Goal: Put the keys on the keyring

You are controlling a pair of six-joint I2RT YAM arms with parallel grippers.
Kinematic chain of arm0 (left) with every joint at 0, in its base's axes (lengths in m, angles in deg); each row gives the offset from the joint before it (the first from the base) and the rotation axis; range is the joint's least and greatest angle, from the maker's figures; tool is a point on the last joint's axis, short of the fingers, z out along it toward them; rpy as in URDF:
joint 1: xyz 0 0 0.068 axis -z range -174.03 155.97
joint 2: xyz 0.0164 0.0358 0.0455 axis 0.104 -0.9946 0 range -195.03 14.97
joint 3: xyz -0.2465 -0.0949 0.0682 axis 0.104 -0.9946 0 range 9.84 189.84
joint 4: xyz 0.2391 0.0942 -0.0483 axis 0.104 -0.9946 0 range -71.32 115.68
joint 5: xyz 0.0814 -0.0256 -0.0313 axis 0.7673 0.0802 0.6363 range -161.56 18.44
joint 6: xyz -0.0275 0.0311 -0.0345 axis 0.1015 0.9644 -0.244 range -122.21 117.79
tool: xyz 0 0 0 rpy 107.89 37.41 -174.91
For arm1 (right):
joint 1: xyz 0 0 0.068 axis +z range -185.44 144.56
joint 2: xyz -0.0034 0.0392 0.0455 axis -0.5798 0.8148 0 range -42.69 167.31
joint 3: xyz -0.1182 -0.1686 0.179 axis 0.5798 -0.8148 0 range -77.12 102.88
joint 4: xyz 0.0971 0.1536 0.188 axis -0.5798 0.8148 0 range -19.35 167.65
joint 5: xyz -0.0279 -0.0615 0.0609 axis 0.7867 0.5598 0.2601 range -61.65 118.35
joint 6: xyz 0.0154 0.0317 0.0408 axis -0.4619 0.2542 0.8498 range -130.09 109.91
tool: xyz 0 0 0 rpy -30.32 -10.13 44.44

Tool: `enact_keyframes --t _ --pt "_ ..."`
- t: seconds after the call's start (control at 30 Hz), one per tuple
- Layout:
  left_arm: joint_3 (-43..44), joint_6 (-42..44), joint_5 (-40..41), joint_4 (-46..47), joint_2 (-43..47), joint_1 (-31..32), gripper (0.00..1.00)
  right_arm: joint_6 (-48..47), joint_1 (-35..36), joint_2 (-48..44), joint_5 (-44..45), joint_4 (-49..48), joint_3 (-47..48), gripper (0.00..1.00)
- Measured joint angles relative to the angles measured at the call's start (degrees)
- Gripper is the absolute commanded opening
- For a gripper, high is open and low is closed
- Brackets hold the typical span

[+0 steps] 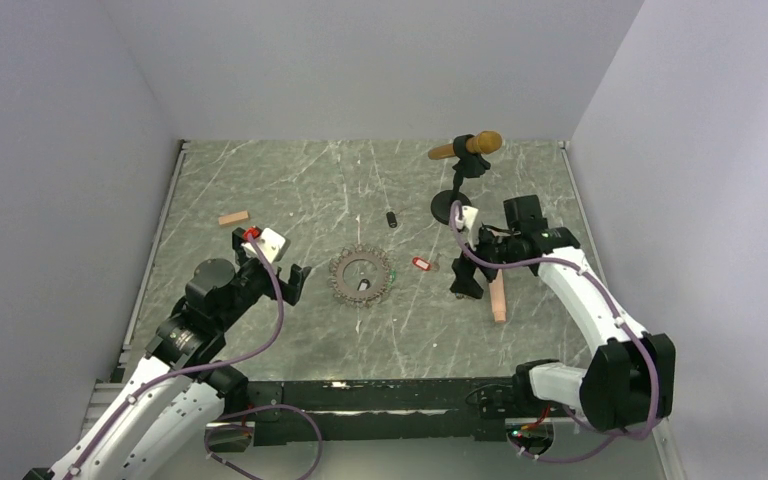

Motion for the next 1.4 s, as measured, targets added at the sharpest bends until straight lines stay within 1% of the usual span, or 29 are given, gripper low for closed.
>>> enact_keyframes --t 0.1,0.23,0.33,0.43,0.57,0.63,0.7,0.9,0.97,1.03,1.1,1.3,1.4 --pt "0.0 -0.04 -0.28 -0.33 -0.7 -0.09 0.99 1.68 1.25 5.57 6.4 0.04 2.62 0.94" --pt "0.0 -0.04 -0.55 -0.33 -1.03 -0.44 0.99 4.79 3.65 11.54 14.71 -0.9 3.08 0.7" --pt "0.0 -0.04 -0.92 -0.31 -1.14 -0.83 0.99 8.26 4.85 16.85 18.23 -0.76 4.5 0.61" --pt "0.0 -0.04 -1.46 -0.35 -1.73 -1.22 0.99 11.37 5.03 20.9 19.5 -0.94 6.27 0.55" --pt "0.0 -0.04 -1.97 -0.74 -2.16 -1.6 0.99 14.45 5.18 22.27 20.28 -1.09 6.6 0.46" --pt "0.0 -0.04 -2.08 -0.85 -2.16 -1.86 0.99 15.26 5.27 22.36 20.06 -1.11 6.6 0.37" --pt "0.0 -0.04 -2.32 -0.85 -2.16 -2.25 0.99 16.02 5.46 22.97 19.82 -1.05 6.75 0.31" --pt "0.0 -0.07 -3.06 -0.92 -2.14 -2.95 0.99 17.31 6.23 27.69 19.61 -0.96 8.0 0.23" --pt "0.0 -0.07 -3.13 -0.9 -2.1 -3.02 0.99 17.62 6.56 28.44 19.67 -0.79 8.0 0.18" --pt "0.0 -0.09 -3.19 -0.9 -2.03 -3.1 1.0 17.75 6.82 28.52 19.89 -0.57 8.0 0.12" --pt "0.0 -0.09 -3.32 -0.9 -2.03 -3.21 0.99 17.86 6.95 28.52 20.02 -0.31 8.2 0.01" --pt "0.0 -0.22 -3.98 -0.9 -2.03 -3.43 0.99 17.84 7.26 28.48 20.26 0.13 8.37 0.0" --pt "0.0 -0.22 -5.9 -0.55 -1.57 -3.69 0.99 16.57 7.26 28.0 19.04 1.22 9.29 0.0"
